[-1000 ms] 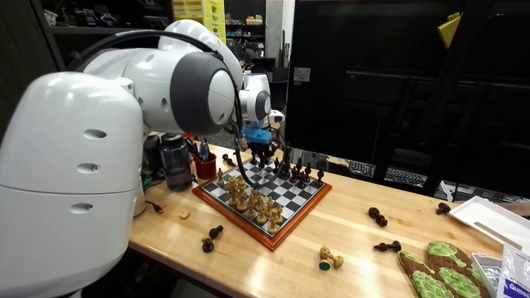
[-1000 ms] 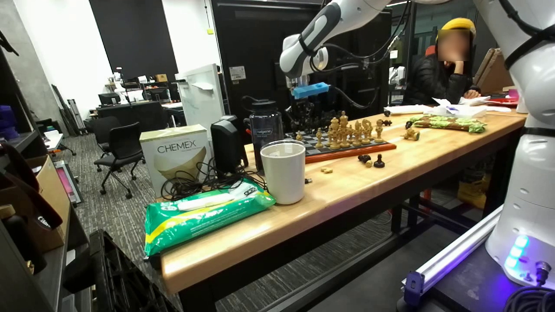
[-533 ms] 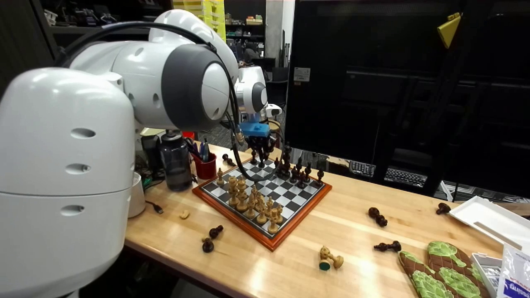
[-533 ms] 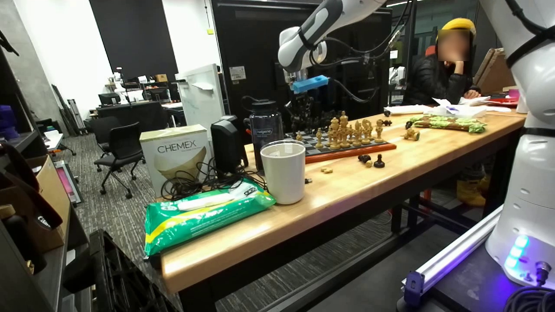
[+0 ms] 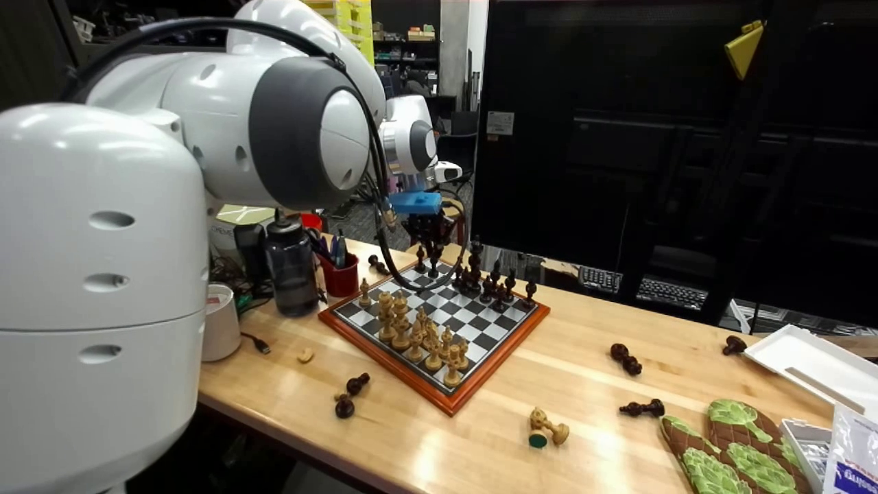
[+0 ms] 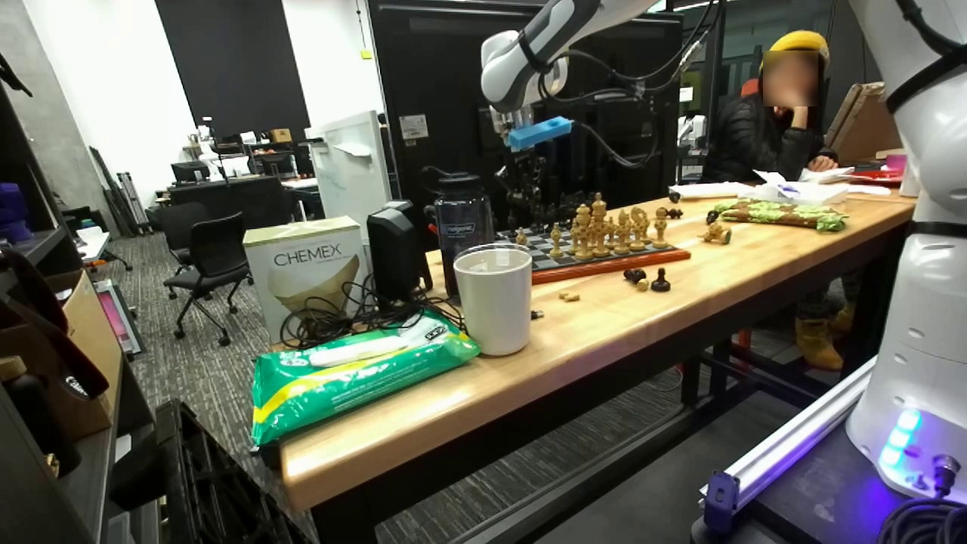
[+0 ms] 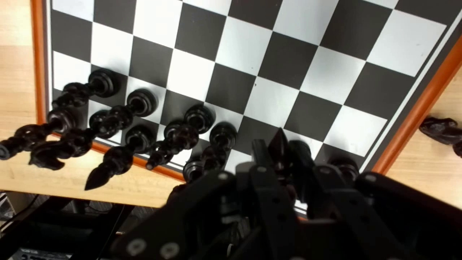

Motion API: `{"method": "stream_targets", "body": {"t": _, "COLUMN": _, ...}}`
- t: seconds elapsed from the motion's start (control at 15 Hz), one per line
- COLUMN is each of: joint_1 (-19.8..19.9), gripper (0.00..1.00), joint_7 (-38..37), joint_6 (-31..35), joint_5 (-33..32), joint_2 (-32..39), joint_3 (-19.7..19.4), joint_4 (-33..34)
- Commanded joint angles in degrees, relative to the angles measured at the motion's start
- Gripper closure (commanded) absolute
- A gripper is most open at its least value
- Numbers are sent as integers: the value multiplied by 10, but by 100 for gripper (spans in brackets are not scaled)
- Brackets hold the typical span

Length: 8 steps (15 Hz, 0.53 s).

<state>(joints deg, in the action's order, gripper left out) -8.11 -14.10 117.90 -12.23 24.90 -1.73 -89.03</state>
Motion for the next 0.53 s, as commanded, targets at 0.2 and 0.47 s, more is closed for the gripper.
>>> {"method": "stream_targets", "body": {"t": 0.2, "joint_1": 4, "gripper": 95, "joint_7": 12, "joint_6": -48, "joint_5": 24, "joint_2": -53, "joint_3": 18, "joint_4": -38}}
{"method": "stream_targets", "body": {"t": 0.47, "joint_1": 15, "gripper": 95, "joint_7": 16, "joint_6": -73, "joint_5": 61, "joint_2": -91, "joint_3": 26, "joint_4": -82}}
